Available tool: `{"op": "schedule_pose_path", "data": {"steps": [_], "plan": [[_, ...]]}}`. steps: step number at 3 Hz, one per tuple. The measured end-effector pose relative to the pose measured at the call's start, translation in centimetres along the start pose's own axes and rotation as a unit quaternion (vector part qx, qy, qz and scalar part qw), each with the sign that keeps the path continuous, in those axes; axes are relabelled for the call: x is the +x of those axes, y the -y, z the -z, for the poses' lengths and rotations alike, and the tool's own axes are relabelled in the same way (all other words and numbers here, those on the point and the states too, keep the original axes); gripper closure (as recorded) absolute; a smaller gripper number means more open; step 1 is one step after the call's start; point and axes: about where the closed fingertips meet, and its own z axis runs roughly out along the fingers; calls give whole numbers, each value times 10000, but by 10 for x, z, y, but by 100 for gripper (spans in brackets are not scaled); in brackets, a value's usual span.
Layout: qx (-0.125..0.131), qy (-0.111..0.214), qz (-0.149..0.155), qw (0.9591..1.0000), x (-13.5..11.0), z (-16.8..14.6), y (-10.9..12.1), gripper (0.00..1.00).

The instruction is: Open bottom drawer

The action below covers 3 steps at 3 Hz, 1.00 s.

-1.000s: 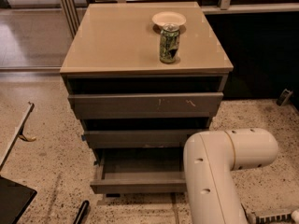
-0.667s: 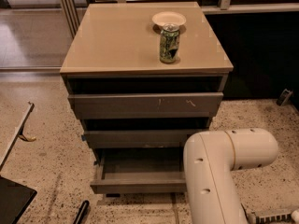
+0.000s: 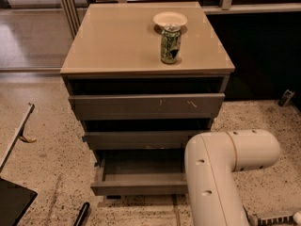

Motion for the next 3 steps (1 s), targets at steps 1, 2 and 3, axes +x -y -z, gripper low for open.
{"op": "schedule_pose_path", "data": {"steps": [1,2,3], "plan": [[0,0,0,10000,0,0,0,11],[0,0,0,10000,0,0,0,0],[-1,0,0,10000,0,0,0,0]]}}
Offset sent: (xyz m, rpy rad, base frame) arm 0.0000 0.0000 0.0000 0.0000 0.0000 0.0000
